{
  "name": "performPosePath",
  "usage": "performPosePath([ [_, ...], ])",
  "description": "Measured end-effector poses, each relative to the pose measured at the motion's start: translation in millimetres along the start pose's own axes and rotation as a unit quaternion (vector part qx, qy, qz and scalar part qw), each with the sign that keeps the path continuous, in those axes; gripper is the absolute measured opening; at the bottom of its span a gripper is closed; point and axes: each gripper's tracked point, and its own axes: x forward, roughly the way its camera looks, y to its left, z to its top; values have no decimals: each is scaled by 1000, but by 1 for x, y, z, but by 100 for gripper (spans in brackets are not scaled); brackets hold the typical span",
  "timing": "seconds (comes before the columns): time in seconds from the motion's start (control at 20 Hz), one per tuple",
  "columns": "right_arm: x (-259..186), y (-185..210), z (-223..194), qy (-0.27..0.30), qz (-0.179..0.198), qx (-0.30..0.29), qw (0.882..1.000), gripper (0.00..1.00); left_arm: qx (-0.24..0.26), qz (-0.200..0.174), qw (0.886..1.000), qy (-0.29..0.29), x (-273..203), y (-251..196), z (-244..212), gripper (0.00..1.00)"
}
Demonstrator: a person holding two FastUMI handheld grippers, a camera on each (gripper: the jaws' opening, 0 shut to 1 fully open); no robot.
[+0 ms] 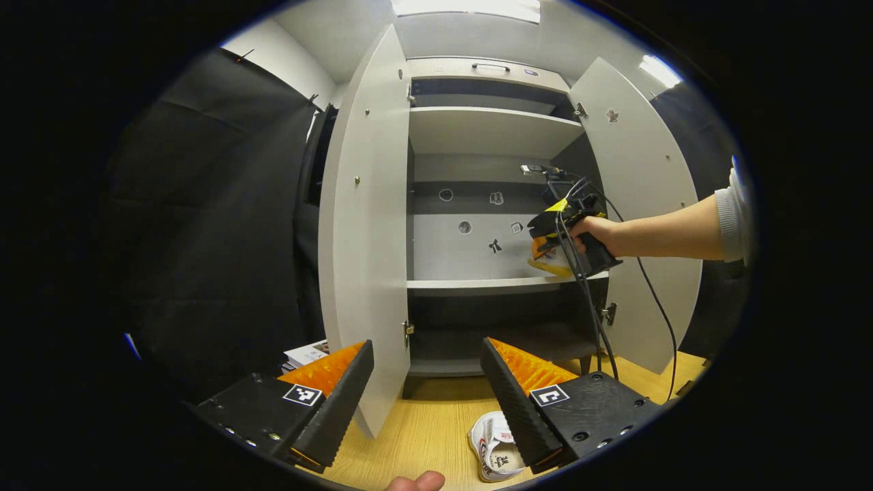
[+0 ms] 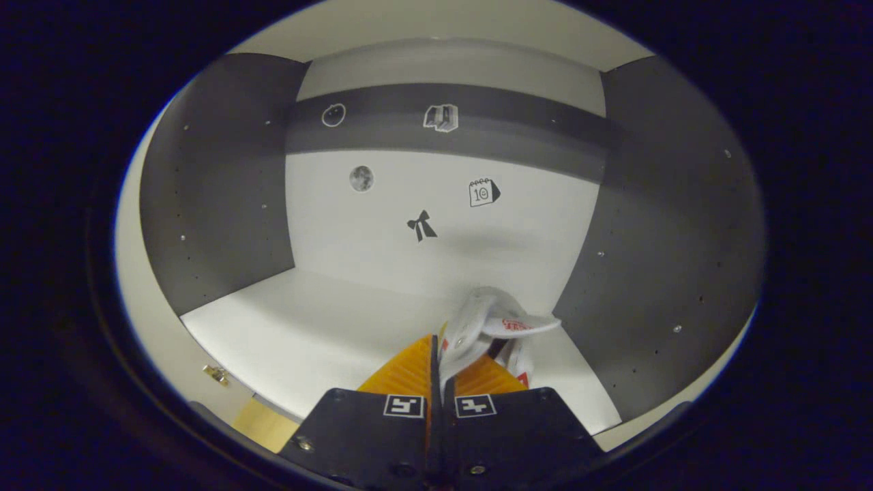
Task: Grab one shoe with the right hand and put it into the shoe cabinet, grab the other shoe with the left hand and put it into the shoe cabinet; then close the right door with the right hand and the left door with the left hand.
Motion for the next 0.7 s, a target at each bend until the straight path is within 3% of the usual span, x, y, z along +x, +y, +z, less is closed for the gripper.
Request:
performPosePath([
  [0.4,27,6,-7,47,-12,-20,999,4,-7,2,1000,-1,6,1,0,95],
  [0.7,31,9,-11,54,-19,-15,998,14,-11,7,1000,-2,2,8,1,95],
])
